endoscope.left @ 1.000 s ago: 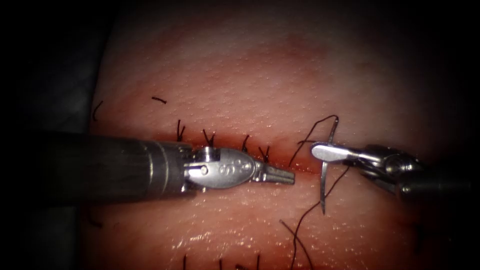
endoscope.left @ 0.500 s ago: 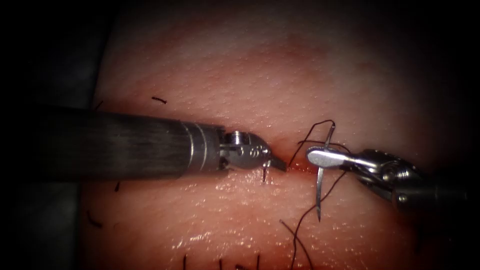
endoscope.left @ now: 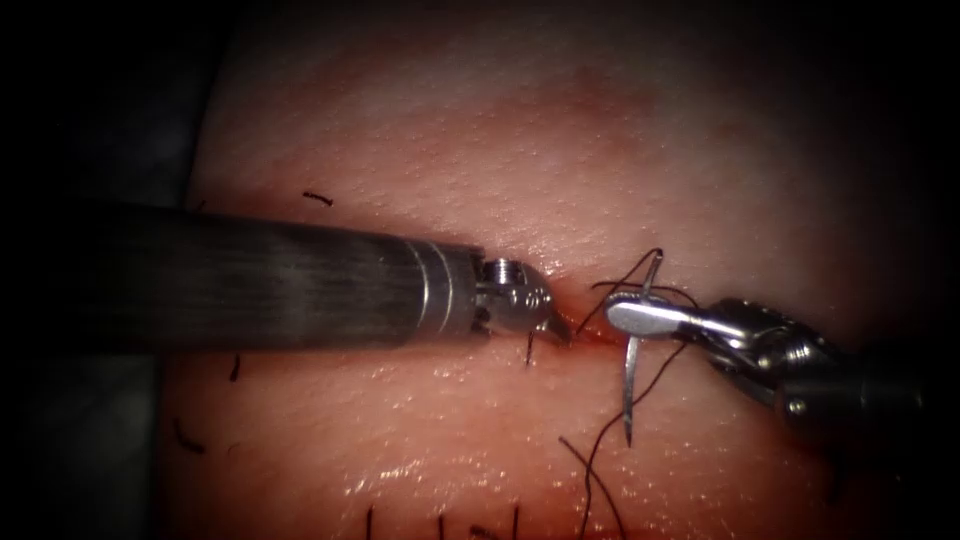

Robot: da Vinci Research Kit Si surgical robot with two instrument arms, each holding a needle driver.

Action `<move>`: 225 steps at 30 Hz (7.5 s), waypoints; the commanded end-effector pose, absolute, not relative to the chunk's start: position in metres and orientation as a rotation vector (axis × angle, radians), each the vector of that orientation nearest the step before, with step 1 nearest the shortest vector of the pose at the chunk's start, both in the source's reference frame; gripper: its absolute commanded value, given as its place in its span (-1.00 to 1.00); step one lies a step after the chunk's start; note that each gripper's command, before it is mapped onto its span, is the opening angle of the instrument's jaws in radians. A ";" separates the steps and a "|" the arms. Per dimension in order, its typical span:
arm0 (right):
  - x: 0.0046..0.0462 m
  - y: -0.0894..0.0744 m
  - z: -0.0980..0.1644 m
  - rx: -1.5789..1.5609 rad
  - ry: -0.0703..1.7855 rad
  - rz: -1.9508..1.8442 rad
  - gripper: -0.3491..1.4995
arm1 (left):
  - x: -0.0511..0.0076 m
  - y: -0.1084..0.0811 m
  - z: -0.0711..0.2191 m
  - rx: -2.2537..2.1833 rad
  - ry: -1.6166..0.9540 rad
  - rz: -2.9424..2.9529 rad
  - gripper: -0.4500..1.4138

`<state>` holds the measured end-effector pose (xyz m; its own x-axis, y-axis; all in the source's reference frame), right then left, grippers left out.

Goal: Wound Closure
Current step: Insert the left needle holder into the wound, then with the right needle holder, throw the needle through the bottom of the wound, then pull the needle through the skin with the left needle holder.

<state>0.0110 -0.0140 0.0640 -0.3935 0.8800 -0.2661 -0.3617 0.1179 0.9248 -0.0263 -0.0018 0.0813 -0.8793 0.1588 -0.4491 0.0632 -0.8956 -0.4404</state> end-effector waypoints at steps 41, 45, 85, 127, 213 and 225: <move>0.0147 -0.012 0.070 -0.314 1.390 0.742 -1.00 | -0.0259 -0.004 0.084 -0.565 -0.751 2.962 -0.17; 0.0147 -0.012 0.070 -0.351 1.390 0.706 -1.00 | -0.0260 -0.004 0.083 -0.562 -0.750 2.957 -0.17; 0.0160 -0.018 0.072 -0.391 1.360 0.509 -1.00 | -0.0251 -0.003 0.077 -0.967 -0.685 2.696 -0.33; 0.0150 -0.015 0.076 0.431 1.226 1.184 -1.00 | -0.0252 -0.013 0.078 -1.145 -0.486 2.594 -0.69; 0.0138 -0.018 0.072 1.114 1.183 1.649 0.44 | -0.0220 -0.011 0.077 -1.751 -0.399 2.545 0.39; 0.0086 -0.018 0.075 1.103 1.165 1.640 0.18 | -0.0244 -0.010 0.078 -1.934 -0.328 2.567 0.40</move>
